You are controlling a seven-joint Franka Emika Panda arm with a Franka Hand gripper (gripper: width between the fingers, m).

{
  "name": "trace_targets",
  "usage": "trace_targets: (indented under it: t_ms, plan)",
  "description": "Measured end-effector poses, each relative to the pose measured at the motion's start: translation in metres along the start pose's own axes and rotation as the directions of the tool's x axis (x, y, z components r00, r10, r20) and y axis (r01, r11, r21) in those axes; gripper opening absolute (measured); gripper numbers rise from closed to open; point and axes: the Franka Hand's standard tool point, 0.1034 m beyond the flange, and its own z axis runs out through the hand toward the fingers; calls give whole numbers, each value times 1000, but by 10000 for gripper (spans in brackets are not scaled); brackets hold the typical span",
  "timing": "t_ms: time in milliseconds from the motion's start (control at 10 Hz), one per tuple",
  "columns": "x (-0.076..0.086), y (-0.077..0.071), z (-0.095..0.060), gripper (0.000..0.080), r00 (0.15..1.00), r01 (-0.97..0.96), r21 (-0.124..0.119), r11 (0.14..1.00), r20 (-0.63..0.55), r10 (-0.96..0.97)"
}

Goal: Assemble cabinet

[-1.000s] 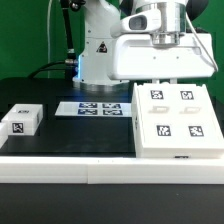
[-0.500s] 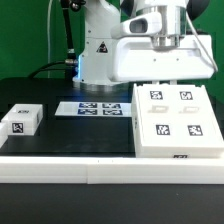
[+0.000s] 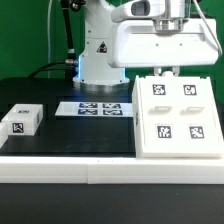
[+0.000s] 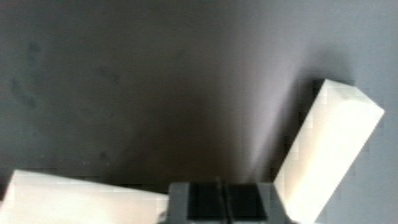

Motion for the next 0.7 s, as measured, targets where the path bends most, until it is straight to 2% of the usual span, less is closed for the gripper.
trace_targets:
  t_ms: [400,700]
  plan:
    - [-1,-2,-1,1,1000,3,1,1000,1,-3]
    - [15,2,-22,1,999,7,10,1000,37,-7]
